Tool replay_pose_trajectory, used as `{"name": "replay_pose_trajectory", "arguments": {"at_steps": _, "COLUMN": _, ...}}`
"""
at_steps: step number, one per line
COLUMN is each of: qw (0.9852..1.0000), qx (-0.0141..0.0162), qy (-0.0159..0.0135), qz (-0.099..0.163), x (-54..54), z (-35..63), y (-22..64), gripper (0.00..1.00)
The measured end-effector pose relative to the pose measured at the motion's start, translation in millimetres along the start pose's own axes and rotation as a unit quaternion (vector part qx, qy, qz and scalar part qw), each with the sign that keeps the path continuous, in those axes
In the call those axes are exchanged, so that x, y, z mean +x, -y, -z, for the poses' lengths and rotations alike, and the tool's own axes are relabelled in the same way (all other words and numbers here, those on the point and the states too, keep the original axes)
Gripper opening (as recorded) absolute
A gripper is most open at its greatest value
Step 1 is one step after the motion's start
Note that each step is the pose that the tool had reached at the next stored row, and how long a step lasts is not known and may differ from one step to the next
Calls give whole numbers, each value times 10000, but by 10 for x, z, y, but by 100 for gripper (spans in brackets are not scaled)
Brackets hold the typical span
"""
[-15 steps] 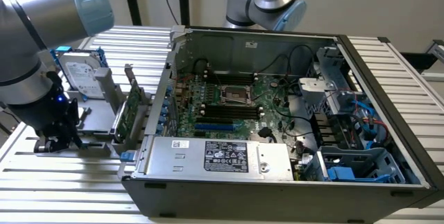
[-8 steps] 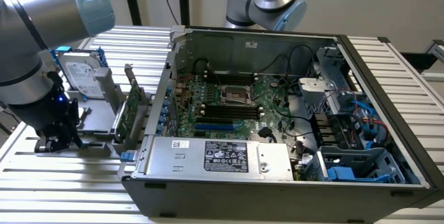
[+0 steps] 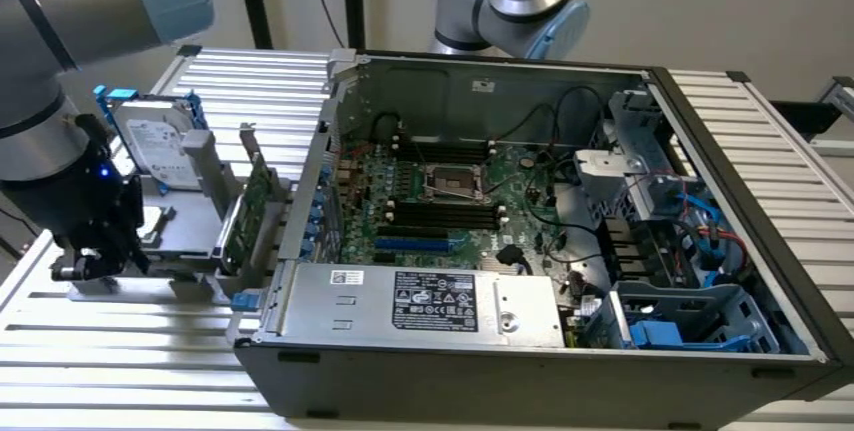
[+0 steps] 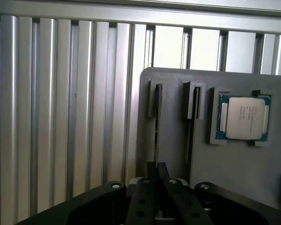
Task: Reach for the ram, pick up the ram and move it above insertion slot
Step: 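Pick up the ram and move it above insertion slot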
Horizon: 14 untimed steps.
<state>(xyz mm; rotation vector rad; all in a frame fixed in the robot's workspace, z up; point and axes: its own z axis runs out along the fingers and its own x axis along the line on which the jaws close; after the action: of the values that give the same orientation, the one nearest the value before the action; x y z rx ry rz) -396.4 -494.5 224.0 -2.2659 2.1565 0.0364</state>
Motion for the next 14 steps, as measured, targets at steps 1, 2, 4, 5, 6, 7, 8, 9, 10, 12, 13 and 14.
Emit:
{"name": "replay_pose_trajectory", "arguments": {"at_steps": 1, "qw": 10000, "qx": 1, "qy": 0, "qz": 0, "x": -1, "z": 45, "y": 0, "gripper": 13}}
{"name": "replay_pose_trajectory", "arguments": {"at_steps": 2, "qw": 10000, "qx": 0, "qy": 0, "qz": 0, "x": -2, "z": 90, "y": 0, "gripper": 13}}
{"name": "replay_pose_trajectory", "arguments": {"at_steps": 4, "qw": 10000, "qx": 1, "qy": 0, "qz": 0, "x": -4, "z": 181, "y": 2, "gripper": 13}}
{"name": "replay_pose_trajectory", "arguments": {"at_steps": 5, "qw": 10000, "qx": 0, "qy": -1, "qz": 0, "x": -6, "z": 226, "y": 2, "gripper": 13}}
{"name": "replay_pose_trajectory", "arguments": {"at_steps": 6, "qw": 10000, "qx": 0, "qy": 0, "qz": 0, "x": -6, "z": 271, "y": 4, "gripper": 13}}
{"name": "replay_pose_trajectory", "arguments": {"at_steps": 7, "qw": 10000, "qx": 1, "qy": 0, "qz": 1, "x": -7, "z": 317, "y": 10, "gripper": 13}}
{"name": "replay_pose_trajectory", "arguments": {"at_steps": 8, "qw": 10000, "qx": 0, "qy": 0, "qz": 1, "x": -7, "z": 362, "y": 21, "gripper": 13}}
{"name": "replay_pose_trajectory", "arguments": {"at_steps": 9, "qw": 10000, "qx": 0, "qy": 0, "qz": 0, "x": -8, "z": 407, "y": 36, "gripper": 13}}
{"name": "replay_pose_trajectory", "arguments": {"at_steps": 10, "qw": 10000, "qx": 0, "qy": 1, "qz": 1, "x": -9, "z": 456, "y": 58, "gripper": 13}}
{"name": "replay_pose_trajectory", "arguments": {"at_steps": 12, "qw": 10000, "qx": 0, "qy": 8, "qz": 8, "x": -8, "z": 546, "y": 116, "gripper": 13}}
{"name": "replay_pose_trajectory", "arguments": {"at_steps": 13, "qw": 10000, "qx": 0, "qy": 14, "qz": 15, "x": -8, "z": 590, "y": 147, "gripper": 13}}
{"name": "replay_pose_trajectory", "arguments": {"at_steps": 14, "qw": 10000, "qx": -1, "qy": 20, "qz": 22, "x": -7, "z": 636, "y": 179, "gripper": 13}}
